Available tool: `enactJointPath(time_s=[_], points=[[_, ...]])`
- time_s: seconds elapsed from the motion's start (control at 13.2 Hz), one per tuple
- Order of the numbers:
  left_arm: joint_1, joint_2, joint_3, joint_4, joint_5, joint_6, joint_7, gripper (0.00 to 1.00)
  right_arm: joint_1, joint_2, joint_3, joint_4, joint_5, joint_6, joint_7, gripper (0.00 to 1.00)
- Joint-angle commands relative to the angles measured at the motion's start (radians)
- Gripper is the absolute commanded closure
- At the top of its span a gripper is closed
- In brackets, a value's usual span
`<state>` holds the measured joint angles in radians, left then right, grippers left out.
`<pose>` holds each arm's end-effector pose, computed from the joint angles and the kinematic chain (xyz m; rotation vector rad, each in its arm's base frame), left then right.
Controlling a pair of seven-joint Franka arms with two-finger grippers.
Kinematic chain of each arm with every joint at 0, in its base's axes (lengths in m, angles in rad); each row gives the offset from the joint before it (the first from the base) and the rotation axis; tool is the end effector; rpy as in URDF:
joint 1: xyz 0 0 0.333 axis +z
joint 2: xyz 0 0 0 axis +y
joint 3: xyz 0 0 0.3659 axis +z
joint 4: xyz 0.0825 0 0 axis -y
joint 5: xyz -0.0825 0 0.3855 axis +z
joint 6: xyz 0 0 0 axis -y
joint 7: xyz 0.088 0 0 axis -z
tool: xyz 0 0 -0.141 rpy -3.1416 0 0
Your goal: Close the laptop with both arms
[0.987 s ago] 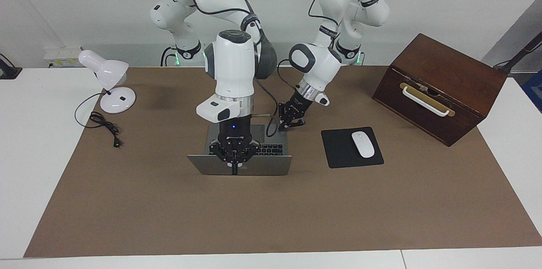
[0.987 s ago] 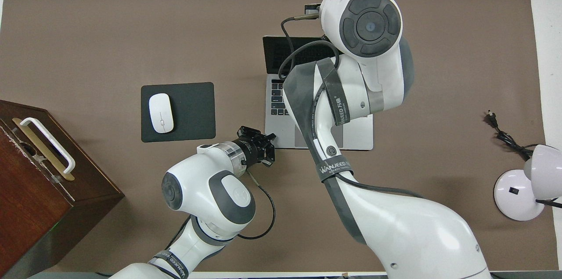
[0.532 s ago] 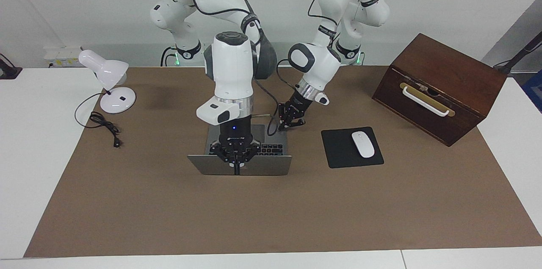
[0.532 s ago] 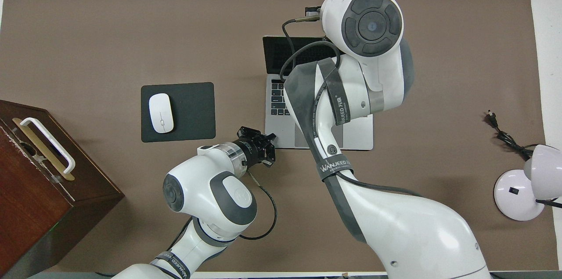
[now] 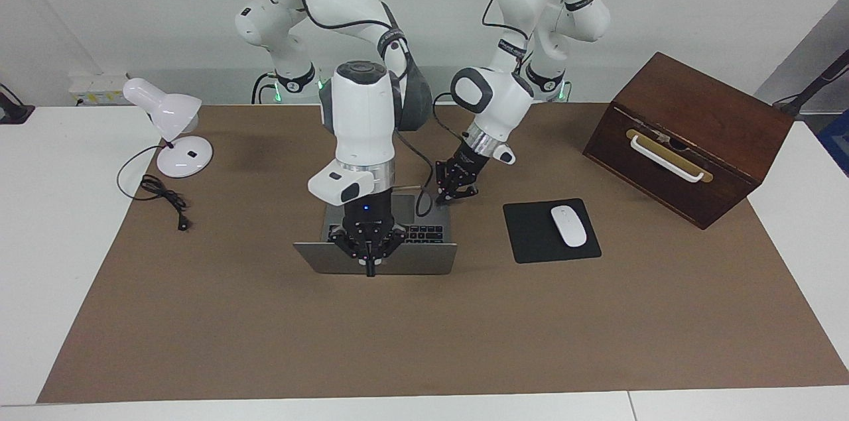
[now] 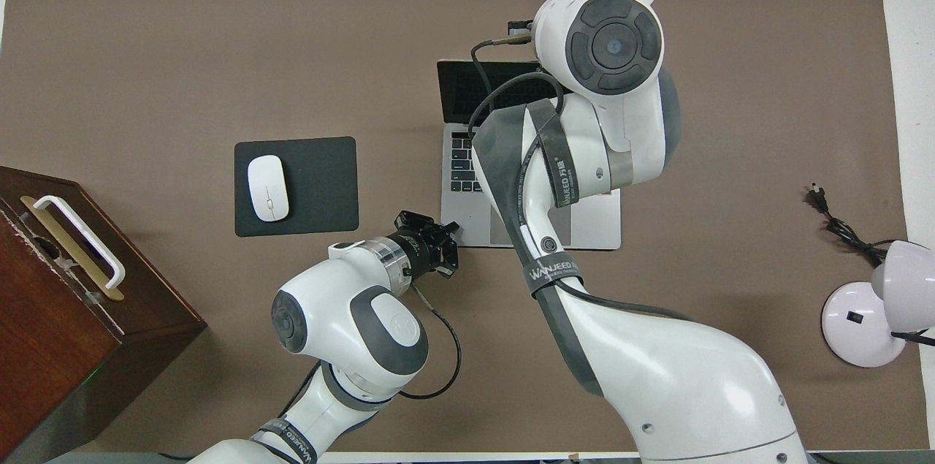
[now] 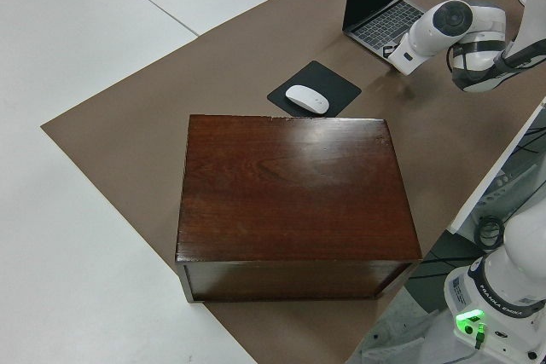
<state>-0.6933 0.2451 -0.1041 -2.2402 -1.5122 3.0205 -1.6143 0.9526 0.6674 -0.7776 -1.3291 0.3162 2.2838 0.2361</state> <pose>0.4451 -0.3542 0.2950 1.0417 2.3258 -0.4992 0.7263 0.3108 0.4777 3.0167 0.0129 0.7488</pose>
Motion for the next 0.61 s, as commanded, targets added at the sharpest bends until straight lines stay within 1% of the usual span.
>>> enactJointPath(time_s=[0.0, 0.15, 0.3, 0.53], points=[[-0.034, 0.031, 0.011, 0.001, -0.031, 0.015, 0.021, 1.00, -0.001, 0.003, 0.023, -0.019, 0.047, 0.013, -0.037, 1.00], [-0.034, 0.031, 0.011, -0.001, -0.031, 0.015, 0.024, 1.00, 0.000, 0.000, 0.026, -0.025, 0.066, -0.029, -0.044, 1.00], [-0.034, 0.031, 0.011, -0.001, -0.033, 0.015, 0.024, 1.00, 0.005, -0.002, 0.026, -0.025, 0.110, -0.073, -0.072, 1.00], [-0.034, 0.031, 0.011, -0.004, -0.033, 0.015, 0.025, 1.00, 0.005, -0.009, 0.026, -0.024, 0.115, -0.147, -0.101, 1.00]])
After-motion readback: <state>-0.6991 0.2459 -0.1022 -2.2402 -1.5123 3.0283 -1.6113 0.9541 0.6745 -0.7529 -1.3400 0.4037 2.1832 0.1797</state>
